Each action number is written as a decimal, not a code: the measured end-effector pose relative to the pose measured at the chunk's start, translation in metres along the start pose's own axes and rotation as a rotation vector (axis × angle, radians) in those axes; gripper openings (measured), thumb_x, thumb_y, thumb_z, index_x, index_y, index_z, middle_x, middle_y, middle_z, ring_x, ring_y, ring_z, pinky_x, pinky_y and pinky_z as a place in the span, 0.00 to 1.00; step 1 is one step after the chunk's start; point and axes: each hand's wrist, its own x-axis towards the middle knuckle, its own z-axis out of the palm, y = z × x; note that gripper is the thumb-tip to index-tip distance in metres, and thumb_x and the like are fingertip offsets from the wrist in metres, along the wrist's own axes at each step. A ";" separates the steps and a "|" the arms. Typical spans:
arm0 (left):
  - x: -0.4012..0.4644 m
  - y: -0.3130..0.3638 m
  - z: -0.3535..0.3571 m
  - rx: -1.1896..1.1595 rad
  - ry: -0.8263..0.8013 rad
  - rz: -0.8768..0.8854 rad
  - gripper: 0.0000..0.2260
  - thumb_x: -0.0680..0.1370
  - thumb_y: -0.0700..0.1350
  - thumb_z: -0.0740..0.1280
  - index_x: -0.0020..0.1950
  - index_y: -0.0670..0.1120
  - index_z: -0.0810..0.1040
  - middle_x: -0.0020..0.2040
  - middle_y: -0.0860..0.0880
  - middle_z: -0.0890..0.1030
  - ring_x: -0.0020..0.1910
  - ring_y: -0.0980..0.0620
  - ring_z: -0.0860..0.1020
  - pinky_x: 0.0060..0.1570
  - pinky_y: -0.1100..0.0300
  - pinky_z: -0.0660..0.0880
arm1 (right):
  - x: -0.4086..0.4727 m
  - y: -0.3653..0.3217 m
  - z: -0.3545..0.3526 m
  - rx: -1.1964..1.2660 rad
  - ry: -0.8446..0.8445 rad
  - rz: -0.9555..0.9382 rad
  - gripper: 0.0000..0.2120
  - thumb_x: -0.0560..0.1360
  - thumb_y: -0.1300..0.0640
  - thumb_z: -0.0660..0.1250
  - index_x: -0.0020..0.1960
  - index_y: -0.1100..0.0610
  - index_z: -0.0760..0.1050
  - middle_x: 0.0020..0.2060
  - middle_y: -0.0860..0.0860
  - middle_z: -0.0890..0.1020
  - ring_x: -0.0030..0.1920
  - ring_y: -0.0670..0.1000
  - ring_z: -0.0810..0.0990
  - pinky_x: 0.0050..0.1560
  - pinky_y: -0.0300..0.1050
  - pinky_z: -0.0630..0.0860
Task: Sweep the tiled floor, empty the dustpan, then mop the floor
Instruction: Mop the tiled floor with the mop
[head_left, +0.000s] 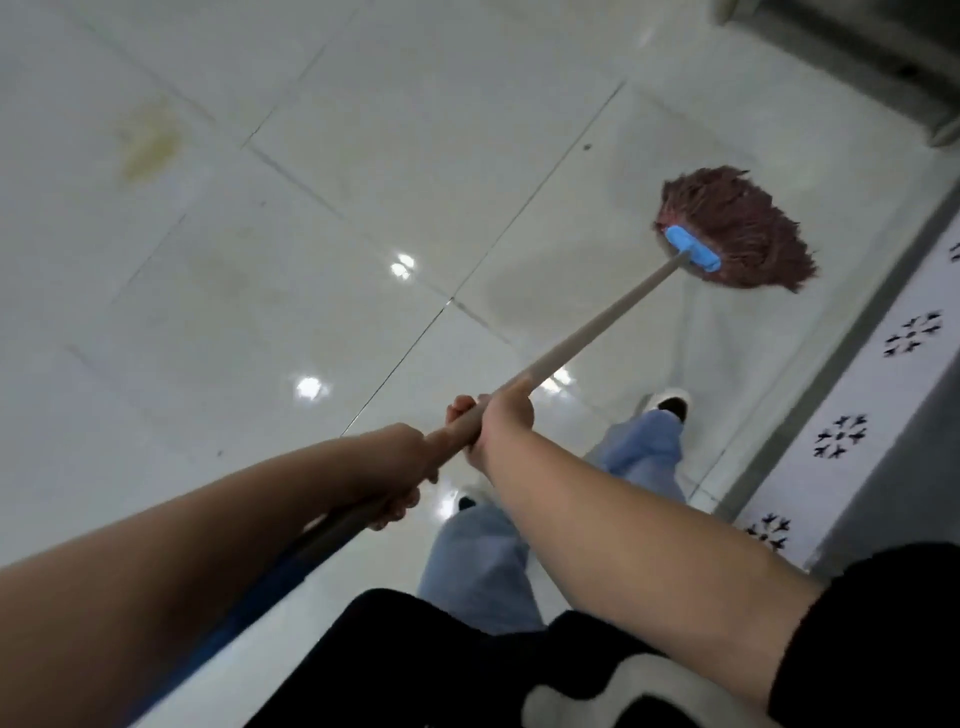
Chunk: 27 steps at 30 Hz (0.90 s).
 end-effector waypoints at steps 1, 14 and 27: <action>-0.005 -0.024 -0.008 0.009 0.007 -0.033 0.25 0.78 0.62 0.56 0.49 0.39 0.73 0.22 0.48 0.69 0.15 0.52 0.65 0.22 0.69 0.65 | -0.004 0.024 0.004 -0.026 -0.029 0.032 0.24 0.78 0.41 0.53 0.39 0.62 0.65 0.23 0.56 0.76 0.21 0.52 0.75 0.24 0.41 0.75; -0.007 -0.020 0.007 -0.043 -0.027 -0.009 0.27 0.77 0.64 0.54 0.43 0.39 0.69 0.25 0.45 0.70 0.13 0.52 0.66 0.21 0.68 0.68 | -0.003 0.030 -0.003 0.109 -0.032 -0.034 0.21 0.77 0.40 0.56 0.40 0.59 0.64 0.27 0.52 0.68 0.13 0.47 0.67 0.20 0.31 0.69; 0.056 0.342 0.049 -0.214 -0.115 0.110 0.27 0.77 0.65 0.52 0.42 0.41 0.67 0.25 0.46 0.68 0.11 0.54 0.65 0.18 0.70 0.68 | 0.024 -0.340 -0.031 0.065 0.115 -0.318 0.18 0.79 0.45 0.59 0.39 0.58 0.68 0.30 0.53 0.72 0.19 0.47 0.71 0.18 0.31 0.70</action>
